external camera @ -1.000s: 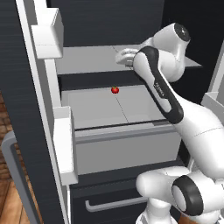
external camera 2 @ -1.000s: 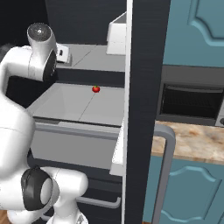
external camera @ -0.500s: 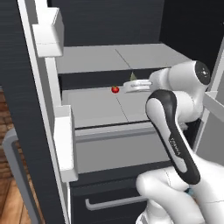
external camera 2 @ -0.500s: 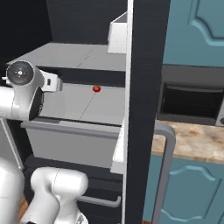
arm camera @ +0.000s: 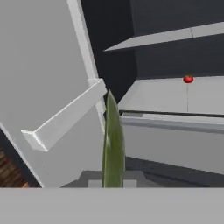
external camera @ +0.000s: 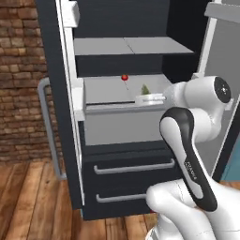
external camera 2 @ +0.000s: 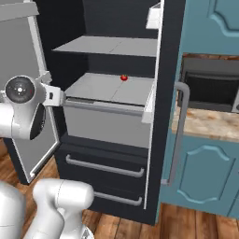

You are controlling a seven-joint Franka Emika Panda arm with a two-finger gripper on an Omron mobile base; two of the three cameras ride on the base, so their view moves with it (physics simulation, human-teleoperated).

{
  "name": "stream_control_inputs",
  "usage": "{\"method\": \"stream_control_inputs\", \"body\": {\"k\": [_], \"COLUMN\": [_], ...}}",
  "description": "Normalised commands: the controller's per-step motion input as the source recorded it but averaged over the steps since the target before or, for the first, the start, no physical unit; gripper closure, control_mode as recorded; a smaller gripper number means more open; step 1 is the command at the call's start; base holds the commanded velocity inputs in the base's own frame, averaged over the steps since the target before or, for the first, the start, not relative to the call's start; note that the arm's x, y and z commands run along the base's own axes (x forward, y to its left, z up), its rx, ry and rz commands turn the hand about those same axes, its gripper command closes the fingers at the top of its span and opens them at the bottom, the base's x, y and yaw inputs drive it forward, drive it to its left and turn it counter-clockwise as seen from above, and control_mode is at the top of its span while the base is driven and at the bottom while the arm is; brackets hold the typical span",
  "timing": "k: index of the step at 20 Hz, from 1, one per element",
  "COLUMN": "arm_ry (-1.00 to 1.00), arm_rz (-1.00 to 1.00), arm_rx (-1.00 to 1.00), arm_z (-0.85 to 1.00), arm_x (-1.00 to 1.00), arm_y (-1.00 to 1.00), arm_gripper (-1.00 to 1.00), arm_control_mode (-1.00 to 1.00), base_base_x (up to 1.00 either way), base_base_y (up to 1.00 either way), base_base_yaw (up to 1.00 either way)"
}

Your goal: Take the lemon wedge from the fridge and place it on the plate with fish on the dining counter.

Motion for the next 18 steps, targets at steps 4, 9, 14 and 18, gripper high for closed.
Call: {"method": "stream_control_inputs", "body": {"k": [4, 9, 14, 18], "arm_ry": [0.0, 0.0, 0.0, 0.0], "arm_rz": [0.0, 0.0, 0.0, 0.0], "arm_rx": [0.0, 0.0, 0.0, 0.0], "arm_z": [0.0, 0.0, 0.0, 0.0], "arm_x": [0.0, 0.0, 0.0, 0.0], "arm_y": [0.0, 0.0, 0.0, 0.0], "arm_gripper": [1.0, 1.0, 1.0, 1.0], "arm_control_mode": [1.0, 1.0, 1.0, 1.0], "base_base_x": [-1.0, -0.95, -0.27, 0.0], "base_base_y": [-0.2, -0.22, -0.01, 0.0], "base_base_yaw": [0.43, 0.63, 0.94, 1.0]}}
